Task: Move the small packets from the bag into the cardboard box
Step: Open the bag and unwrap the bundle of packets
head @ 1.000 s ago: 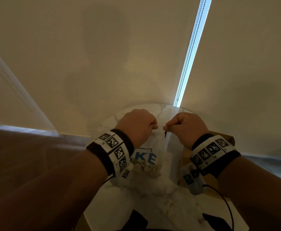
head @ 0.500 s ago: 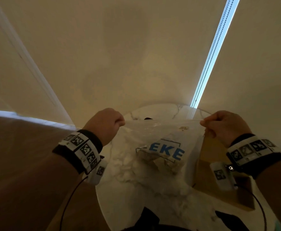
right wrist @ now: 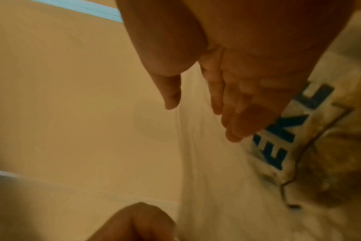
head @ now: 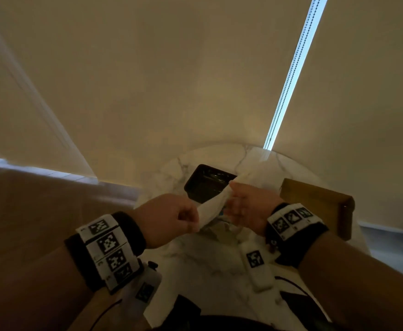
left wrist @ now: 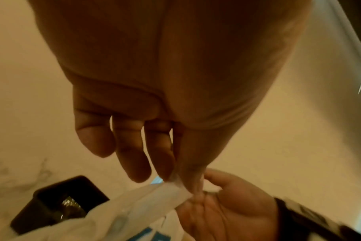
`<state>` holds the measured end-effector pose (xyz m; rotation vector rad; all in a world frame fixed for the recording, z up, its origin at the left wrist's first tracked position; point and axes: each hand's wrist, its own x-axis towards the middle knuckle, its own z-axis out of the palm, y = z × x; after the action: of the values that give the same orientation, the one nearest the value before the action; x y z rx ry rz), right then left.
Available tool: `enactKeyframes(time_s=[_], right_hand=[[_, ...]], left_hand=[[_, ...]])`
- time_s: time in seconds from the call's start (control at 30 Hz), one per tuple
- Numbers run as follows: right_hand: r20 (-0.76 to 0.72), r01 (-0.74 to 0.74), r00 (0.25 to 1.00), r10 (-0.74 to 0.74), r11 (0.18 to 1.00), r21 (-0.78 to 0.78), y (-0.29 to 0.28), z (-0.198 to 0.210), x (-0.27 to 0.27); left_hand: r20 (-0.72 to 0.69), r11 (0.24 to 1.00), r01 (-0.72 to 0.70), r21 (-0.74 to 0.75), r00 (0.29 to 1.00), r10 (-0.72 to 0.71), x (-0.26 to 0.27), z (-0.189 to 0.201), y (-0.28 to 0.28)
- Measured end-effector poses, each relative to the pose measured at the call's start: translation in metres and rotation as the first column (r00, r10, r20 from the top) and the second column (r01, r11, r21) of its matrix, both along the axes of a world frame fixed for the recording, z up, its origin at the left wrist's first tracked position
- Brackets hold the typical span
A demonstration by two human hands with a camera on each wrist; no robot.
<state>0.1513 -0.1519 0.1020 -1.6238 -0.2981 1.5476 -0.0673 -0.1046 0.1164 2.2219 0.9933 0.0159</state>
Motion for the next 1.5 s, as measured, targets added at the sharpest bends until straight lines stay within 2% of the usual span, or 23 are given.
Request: enactKeyframes(time_s=[0.13, 0.17, 0.23, 0.3, 0.43, 0.47, 0.53, 0.6, 0.7, 0.87, 0.9, 1.0, 1.07, 1.17, 1.2, 1.23, 1.3, 1.37, 1.4, 1.43, 1.5], right_hand=[[0.072, 0.080, 0.994, -0.081, 0.997, 0.018, 0.012, -0.012, -0.008], [0.107, 0.070, 0.992, -0.071, 0.997, 0.013, 0.012, -0.014, -0.008], [0.108, 0.044, 0.993, -0.047, 0.999, 0.029, 0.010, -0.014, -0.007], [0.031, 0.041, 0.999, -0.043, 0.997, 0.071, 0.008, -0.015, -0.011], [-0.198, 0.185, 0.968, -0.153, 0.970, 0.158, 0.006, -0.019, -0.020], [-0.231, 0.221, 0.956, -0.182, 0.963, 0.155, 0.005, -0.020, -0.020], [-0.317, 0.286, 0.919, -0.236, 0.951, 0.121, 0.000, -0.023, -0.017], [-0.370, 0.354, 0.880, -0.297, 0.930, 0.095, -0.006, -0.031, -0.012], [-0.284, 0.337, 0.905, -0.316, 0.941, 0.029, -0.011, -0.041, -0.006], [-0.126, 0.168, 0.977, -0.173, 0.985, -0.050, -0.019, -0.046, 0.006], [-0.106, 0.155, 0.981, -0.161, 0.986, -0.058, -0.020, -0.044, 0.008], [0.009, 0.141, 0.990, -0.140, 0.989, -0.045, -0.022, -0.033, 0.012], [0.202, 0.092, 0.975, -0.092, 0.996, 0.009, -0.020, -0.022, 0.018], [0.535, 0.009, 0.842, -0.064, 0.995, 0.104, -0.017, -0.002, 0.023], [0.615, -0.031, 0.786, -0.063, 0.990, 0.141, -0.018, 0.006, 0.021], [0.695, -0.098, 0.717, -0.055, 0.979, 0.179, -0.020, 0.013, 0.019], [0.858, -0.332, 0.514, -0.002, 0.922, 0.201, -0.024, 0.021, 0.011], [0.948, -0.595, 0.302, 0.097, 0.797, 0.108, -0.025, 0.025, 0.000], [0.967, -0.689, 0.199, 0.159, 0.725, 0.022, -0.024, 0.023, -0.004], [0.970, -0.749, 0.107, 0.218, 0.660, -0.066, -0.022, 0.021, -0.007], [0.940, -0.797, -0.017, 0.341, 0.563, -0.219, -0.016, 0.013, -0.009]], left_hand=[[-0.145, 1.000, -0.001, -0.016, 0.989, -0.001, 0.007, 0.008, -0.008], [-0.142, 0.999, -0.036, 0.023, 0.989, 0.039, 0.010, 0.013, -0.008], [-0.007, 0.980, -0.180, 0.079, 0.983, 0.181, 0.024, 0.022, -0.004], [0.059, 0.955, -0.294, 0.038, 0.955, 0.292, 0.042, 0.021, 0.005], [-0.097, 0.965, -0.250, -0.077, 0.965, 0.242, 0.062, -0.005, 0.016], [-0.087, 0.949, -0.293, -0.119, 0.955, 0.284, 0.063, -0.012, 0.018], [-0.017, 0.864, -0.421, -0.275, 0.901, 0.434, 0.062, -0.020, 0.024], [-0.024, 0.818, -0.469, -0.332, 0.871, 0.490, 0.057, -0.024, 0.036], [-0.069, 0.761, -0.543, -0.356, 0.827, 0.558, 0.046, -0.024, 0.051], [-0.008, 0.646, -0.619, -0.446, 0.725, 0.689, 0.039, -0.023, 0.057], [0.007, 0.645, -0.620, -0.448, 0.718, 0.696, 0.039, -0.018, 0.055], [0.021, 0.723, -0.619, -0.306, 0.755, 0.655, 0.039, -0.001, 0.051], [0.075, 0.731, -0.612, -0.302, 0.749, 0.658, 0.041, 0.008, 0.048], [0.125, 0.673, -0.605, -0.426, 0.697, 0.706, 0.044, 0.026, 0.040], [0.128, 0.681, -0.587, -0.437, 0.709, 0.693, 0.044, 0.031, 0.036], [0.119, 0.726, -0.563, -0.394, 0.752, 0.648, 0.043, 0.036, 0.032], [0.030, 0.871, -0.472, -0.136, 0.877, 0.480, 0.037, 0.043, 0.022], [-0.040, 0.934, -0.338, 0.120, 0.938, 0.344, 0.027, 0.046, 0.011], [-0.042, 0.944, -0.280, 0.177, 0.956, 0.291, 0.023, 0.047, 0.006], [-0.058, 0.956, -0.224, 0.192, 0.969, 0.239, 0.021, 0.047, 0.000], [-0.112, 0.986, -0.152, 0.062, 0.981, 0.159, 0.021, 0.047, -0.011]])
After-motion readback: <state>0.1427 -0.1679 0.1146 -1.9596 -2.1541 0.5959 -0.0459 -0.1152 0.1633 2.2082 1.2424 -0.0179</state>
